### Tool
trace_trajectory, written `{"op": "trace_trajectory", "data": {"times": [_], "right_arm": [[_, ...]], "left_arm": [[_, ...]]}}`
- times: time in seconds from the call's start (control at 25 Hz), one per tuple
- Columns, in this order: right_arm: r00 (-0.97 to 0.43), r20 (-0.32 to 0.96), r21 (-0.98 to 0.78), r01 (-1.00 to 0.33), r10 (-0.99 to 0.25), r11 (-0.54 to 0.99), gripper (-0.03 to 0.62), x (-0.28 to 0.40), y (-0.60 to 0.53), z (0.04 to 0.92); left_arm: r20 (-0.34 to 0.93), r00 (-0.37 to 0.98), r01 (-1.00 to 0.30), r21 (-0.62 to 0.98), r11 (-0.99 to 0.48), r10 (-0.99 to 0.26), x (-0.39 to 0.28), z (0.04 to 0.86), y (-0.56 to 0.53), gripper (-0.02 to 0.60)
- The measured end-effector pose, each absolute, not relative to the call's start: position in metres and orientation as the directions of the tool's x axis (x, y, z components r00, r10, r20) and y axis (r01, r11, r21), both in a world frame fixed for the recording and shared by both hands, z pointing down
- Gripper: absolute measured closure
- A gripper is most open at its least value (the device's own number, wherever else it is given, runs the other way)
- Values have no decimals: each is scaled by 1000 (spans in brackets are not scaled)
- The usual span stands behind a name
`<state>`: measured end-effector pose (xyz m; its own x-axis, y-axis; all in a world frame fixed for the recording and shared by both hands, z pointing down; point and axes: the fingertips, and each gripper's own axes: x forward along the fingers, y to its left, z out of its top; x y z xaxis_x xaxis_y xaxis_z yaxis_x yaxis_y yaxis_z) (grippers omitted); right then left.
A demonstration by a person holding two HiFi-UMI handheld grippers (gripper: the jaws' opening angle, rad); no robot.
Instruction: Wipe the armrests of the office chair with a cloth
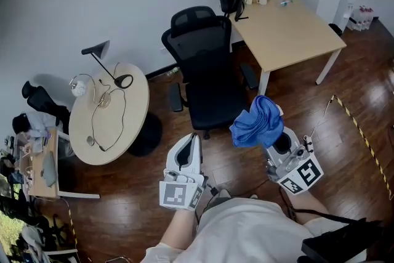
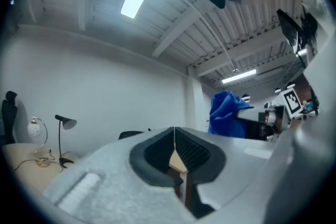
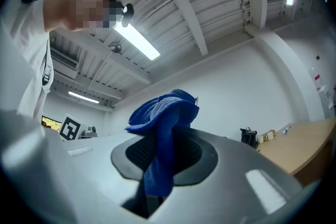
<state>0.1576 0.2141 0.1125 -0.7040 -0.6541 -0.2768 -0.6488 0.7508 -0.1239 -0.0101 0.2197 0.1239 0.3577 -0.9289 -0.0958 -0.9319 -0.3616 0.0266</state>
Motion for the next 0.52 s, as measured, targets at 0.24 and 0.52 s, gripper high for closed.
{"op": "trace_trajectory", "data": {"times": [0.24,0.52], "right_arm": [[-698,-275,-123,-656,-661,745,522,144,212,105],[-693,-255,-126,-667,-674,734,522,147,214,111]], "left_arm": [[-112,335,-942,-9,-336,-936,-36,115,225,578],[-81,376,-925,30,-379,-923,-32,127,220,578]]}}
